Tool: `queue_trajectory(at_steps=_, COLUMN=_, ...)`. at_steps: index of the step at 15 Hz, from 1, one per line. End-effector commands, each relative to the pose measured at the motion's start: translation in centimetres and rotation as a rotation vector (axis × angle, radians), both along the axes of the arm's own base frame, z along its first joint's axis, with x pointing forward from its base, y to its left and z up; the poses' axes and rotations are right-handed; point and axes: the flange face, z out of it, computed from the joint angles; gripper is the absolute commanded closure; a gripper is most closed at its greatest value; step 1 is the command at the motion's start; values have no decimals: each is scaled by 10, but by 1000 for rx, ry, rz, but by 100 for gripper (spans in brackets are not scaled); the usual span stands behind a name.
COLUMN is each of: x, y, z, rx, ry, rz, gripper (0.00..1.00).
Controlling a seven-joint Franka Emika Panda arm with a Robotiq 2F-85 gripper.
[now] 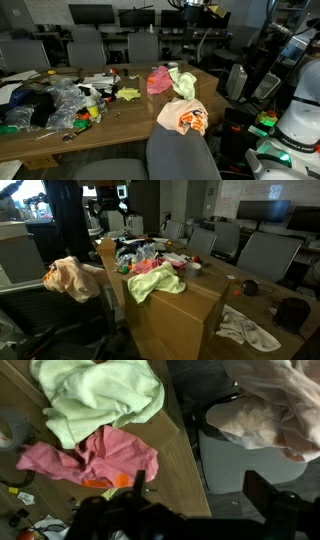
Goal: Hang the peach and yellow shirts on the back of the chair
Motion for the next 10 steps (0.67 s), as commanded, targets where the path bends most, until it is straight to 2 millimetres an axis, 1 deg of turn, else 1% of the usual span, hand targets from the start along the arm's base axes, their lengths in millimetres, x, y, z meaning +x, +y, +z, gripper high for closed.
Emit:
queue_trajectory(at_steps=1, x=12, y=-35, z=8, rx=92, ry=-33, rz=-95, gripper=0)
queue_trajectory(at_steps=4, x=16, y=-57, z=-2, rx=57, ry=-75, rz=-183, gripper=0)
queue_trajectory(at_steps=8, x=26, y=-74, z=-26, rx=-28, ry=-128, rz=-248, gripper=0)
queue_trajectory(at_steps=10, x=28, y=-79, z=-40, rx=-60, ry=-125, rz=-275, gripper=0)
